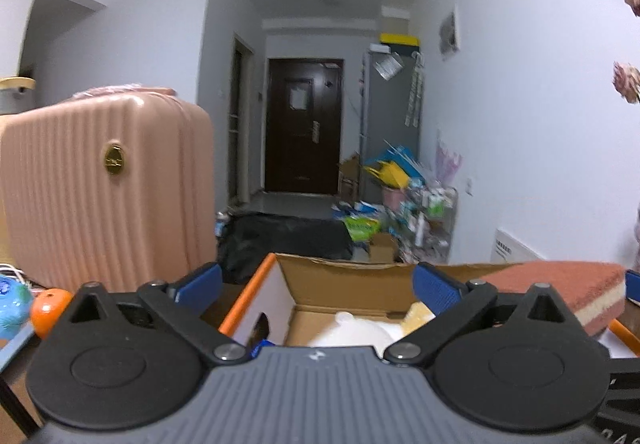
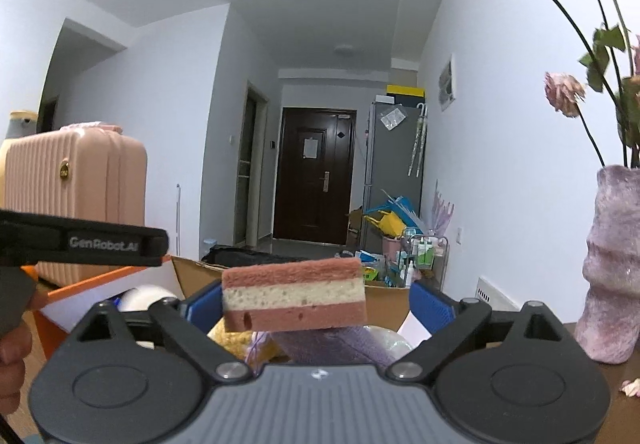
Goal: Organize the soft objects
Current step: 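Open the left gripper to drop the white puck into the box, then lower the layered sponge into the box and open the right gripper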
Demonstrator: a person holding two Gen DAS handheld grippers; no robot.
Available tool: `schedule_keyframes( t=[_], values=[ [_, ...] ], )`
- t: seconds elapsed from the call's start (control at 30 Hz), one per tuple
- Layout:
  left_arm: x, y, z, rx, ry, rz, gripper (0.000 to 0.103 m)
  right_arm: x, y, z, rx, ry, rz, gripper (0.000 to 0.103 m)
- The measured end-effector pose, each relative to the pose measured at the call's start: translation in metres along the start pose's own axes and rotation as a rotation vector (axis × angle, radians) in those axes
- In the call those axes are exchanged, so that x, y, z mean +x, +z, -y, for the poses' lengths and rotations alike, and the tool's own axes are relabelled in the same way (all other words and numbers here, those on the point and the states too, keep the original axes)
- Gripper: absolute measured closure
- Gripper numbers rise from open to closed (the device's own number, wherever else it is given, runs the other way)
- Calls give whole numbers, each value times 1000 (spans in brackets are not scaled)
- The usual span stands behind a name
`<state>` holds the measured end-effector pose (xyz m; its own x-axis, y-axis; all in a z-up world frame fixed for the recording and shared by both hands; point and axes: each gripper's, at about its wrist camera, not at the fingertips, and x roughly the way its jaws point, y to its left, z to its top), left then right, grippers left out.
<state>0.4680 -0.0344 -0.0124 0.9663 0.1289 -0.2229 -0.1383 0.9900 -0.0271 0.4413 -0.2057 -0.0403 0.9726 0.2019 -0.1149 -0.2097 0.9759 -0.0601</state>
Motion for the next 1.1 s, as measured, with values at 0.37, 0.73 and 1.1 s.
schedule_keyframes(
  t=[0.37, 0.73, 1.1],
  values=[
    [-3, -3, 2, 9, 52, 12, 0, -16, -1, 2, 2, -20, 17, 6],
    [-22, -11, -4, 26, 66, 9, 0, -42, -2, 3, 7, -45, 24, 0],
    [-55, -19, -16, 26, 72, -6, 0, -81, -5, -5, 14, -78, 9, 0]
  ],
)
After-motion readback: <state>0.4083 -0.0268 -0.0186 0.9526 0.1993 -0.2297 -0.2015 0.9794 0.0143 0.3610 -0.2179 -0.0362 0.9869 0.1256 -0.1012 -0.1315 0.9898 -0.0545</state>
